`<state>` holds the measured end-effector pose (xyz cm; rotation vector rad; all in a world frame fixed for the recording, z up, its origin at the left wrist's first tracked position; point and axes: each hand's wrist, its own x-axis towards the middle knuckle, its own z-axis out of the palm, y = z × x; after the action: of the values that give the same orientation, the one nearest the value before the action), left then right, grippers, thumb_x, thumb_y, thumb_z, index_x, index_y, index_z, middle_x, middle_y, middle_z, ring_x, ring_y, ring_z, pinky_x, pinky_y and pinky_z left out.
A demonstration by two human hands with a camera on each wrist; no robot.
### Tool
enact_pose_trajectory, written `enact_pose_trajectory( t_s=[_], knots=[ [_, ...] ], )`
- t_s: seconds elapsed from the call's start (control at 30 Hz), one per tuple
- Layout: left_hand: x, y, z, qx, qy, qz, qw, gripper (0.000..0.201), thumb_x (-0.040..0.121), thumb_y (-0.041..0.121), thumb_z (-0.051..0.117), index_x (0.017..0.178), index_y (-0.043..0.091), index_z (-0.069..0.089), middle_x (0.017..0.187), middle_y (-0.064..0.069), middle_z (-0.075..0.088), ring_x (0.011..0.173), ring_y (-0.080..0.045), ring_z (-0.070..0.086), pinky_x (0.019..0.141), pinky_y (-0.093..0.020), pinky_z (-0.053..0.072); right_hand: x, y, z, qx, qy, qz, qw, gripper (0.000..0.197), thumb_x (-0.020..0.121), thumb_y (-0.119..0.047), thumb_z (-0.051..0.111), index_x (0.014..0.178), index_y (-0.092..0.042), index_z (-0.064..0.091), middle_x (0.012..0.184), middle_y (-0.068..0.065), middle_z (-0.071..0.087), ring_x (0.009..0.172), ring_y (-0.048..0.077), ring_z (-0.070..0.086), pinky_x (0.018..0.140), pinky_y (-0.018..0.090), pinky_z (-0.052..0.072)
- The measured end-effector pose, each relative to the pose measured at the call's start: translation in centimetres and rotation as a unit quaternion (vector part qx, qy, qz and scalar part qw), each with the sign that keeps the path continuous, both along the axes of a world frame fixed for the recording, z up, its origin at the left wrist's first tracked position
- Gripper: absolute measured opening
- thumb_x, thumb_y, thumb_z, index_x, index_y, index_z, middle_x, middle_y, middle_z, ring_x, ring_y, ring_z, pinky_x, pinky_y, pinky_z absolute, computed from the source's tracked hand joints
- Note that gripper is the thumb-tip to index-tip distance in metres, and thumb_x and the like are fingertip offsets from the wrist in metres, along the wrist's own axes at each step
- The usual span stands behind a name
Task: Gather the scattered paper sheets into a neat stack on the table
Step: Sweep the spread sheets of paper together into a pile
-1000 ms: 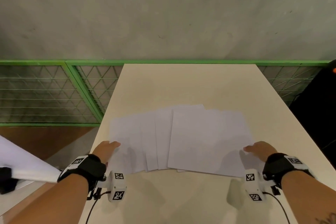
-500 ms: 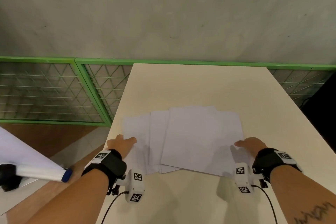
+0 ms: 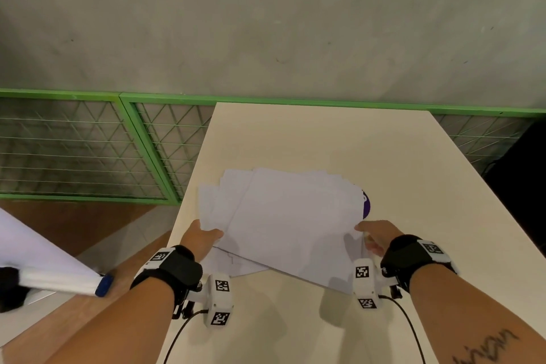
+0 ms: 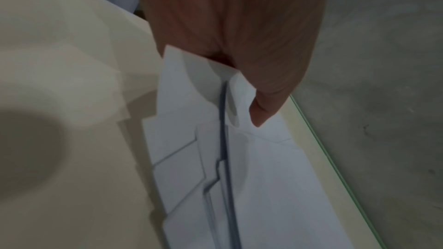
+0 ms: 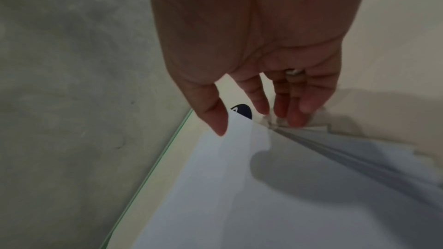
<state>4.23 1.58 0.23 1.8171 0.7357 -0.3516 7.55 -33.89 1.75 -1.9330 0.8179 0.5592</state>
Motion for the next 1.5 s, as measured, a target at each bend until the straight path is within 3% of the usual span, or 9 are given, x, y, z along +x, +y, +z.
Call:
enact_pose_trajectory(
  t_s=[0.17, 0.33, 0.63, 0.7, 0.83, 1.0, 1.17, 1.37, 1.5],
  knots=[
    [-0.1, 0.2, 0.3, 0.030, -0.007, 0.005, 1.000, 0.058, 0.085, 0.011, 0.059, 0.135, -0.005, 0.037, 0.133, -0.022, 0.050, 0.123, -0.037, 0.047, 0.103, -0.040, 0.039, -0.8, 1.4, 0.2, 0.026, 0.003, 0.017, 1.000, 0.010, 0.086, -0.013, 0.058, 0.088, -0.004, 0.056, 0.071, 0.004, 0.047, 0.085, 0.026, 0.045, 0.077, 0.029, 0.036],
    [-1.2, 1.1, 0.0, 0.008, -0.005, -0.001, 1.000, 0.044, 0.081, -0.003, 0.057, 0.124, -0.004, 0.048, 0.125, -0.025, 0.058, 0.114, -0.040, 0.054, 0.101, -0.048, 0.043, -0.9, 2.3, -0.5, 0.013, 0.001, -0.006, 1.000, 0.016, 0.083, -0.013, 0.059, 0.074, -0.002, 0.053, 0.064, 0.010, 0.047, 0.061, 0.025, 0.046, 0.058, 0.030, 0.039],
    [-6.4, 1.4, 0.6, -0.169, 0.098, -0.048, 0.980, 0.020, 0.084, -0.008, 0.055, 0.096, 0.008, 0.059, 0.100, -0.016, 0.065, 0.091, -0.032, 0.061, 0.069, -0.037, 0.050, -3.1, 2.0, -1.0, -0.047, 0.009, 0.050, 0.998, 0.046, 0.087, -0.027, 0.055, 0.121, 0.004, 0.052, 0.110, 0.017, 0.058, 0.090, 0.028, 0.054, 0.084, 0.034, 0.041],
    [-6.0, 1.9, 0.7, -0.183, 0.071, -0.020, 0.980, 0.023, 0.085, -0.006, 0.055, 0.105, 0.003, 0.060, 0.106, -0.020, 0.066, 0.095, -0.036, 0.062, 0.070, -0.038, 0.051, -3.4, 2.0, -0.9, -0.085, 0.007, 0.080, 0.993, 0.040, 0.087, -0.030, 0.054, 0.112, 0.002, 0.056, 0.117, 0.017, 0.056, 0.101, 0.029, 0.052, 0.086, 0.031, 0.039],
    [-4.6, 1.6, 1.0, -0.162, 0.030, 0.020, 0.986, 0.037, 0.084, 0.006, 0.062, 0.120, -0.001, 0.059, 0.119, -0.022, 0.064, 0.110, -0.038, 0.060, 0.095, -0.043, 0.047, -3.9, 1.8, -1.2, -0.017, -0.025, 0.071, 0.997, 0.028, 0.087, -0.015, 0.056, 0.062, -0.011, 0.046, 0.073, 0.005, 0.050, 0.068, 0.017, 0.047, 0.061, 0.024, 0.035],
    [-4.7, 0.3, 0.9, -0.125, 0.090, -0.033, 0.987, 0.022, 0.085, -0.004, 0.057, 0.106, -0.006, 0.061, 0.110, -0.023, 0.066, 0.098, -0.037, 0.060, 0.093, -0.044, 0.047, -4.9, 1.6, -0.9, 0.107, -0.042, 0.006, 0.993, 0.014, 0.082, -0.013, 0.063, 0.094, -0.005, 0.061, 0.100, 0.014, 0.062, 0.094, 0.031, 0.058, 0.079, 0.036, 0.047],
    [-6.5, 1.0, 1.7, -0.133, 0.166, -0.134, 0.968, 0.018, 0.082, -0.003, 0.061, 0.099, 0.003, 0.066, 0.082, -0.010, 0.076, 0.087, -0.032, 0.066, 0.067, -0.035, 0.052, -6.6, 0.1, 0.2, 0.132, -0.009, 0.001, 0.991, 0.022, 0.087, -0.012, 0.060, 0.102, 0.003, 0.057, 0.089, 0.011, 0.060, 0.077, 0.026, 0.055, 0.060, 0.028, 0.040],
    [-5.3, 0.3, 2.2, -0.081, 0.064, -0.069, 0.992, 0.046, 0.079, 0.017, 0.071, 0.121, 0.001, 0.060, 0.114, -0.018, 0.068, 0.104, -0.034, 0.063, 0.084, -0.037, 0.048, -7.1, 0.7, -0.2, 0.193, 0.028, -0.002, 0.981, 0.036, 0.082, -0.013, 0.064, 0.112, 0.007, 0.062, 0.103, 0.023, 0.068, 0.096, 0.038, 0.063, 0.089, 0.042, 0.048],
    [-4.1, -0.7, 2.6, -0.046, 0.038, -0.115, 0.992, 0.060, 0.069, 0.030, 0.077, 0.120, 0.005, 0.060, 0.119, -0.011, 0.066, 0.110, -0.028, 0.059, 0.097, -0.037, 0.044, -6.8, 1.6, 0.2, 0.236, 0.014, -0.042, 0.971, 0.011, 0.080, -0.010, 0.067, 0.088, -0.003, 0.065, 0.090, 0.019, 0.065, 0.080, 0.033, 0.060, 0.080, 0.041, 0.049]
  ],
)
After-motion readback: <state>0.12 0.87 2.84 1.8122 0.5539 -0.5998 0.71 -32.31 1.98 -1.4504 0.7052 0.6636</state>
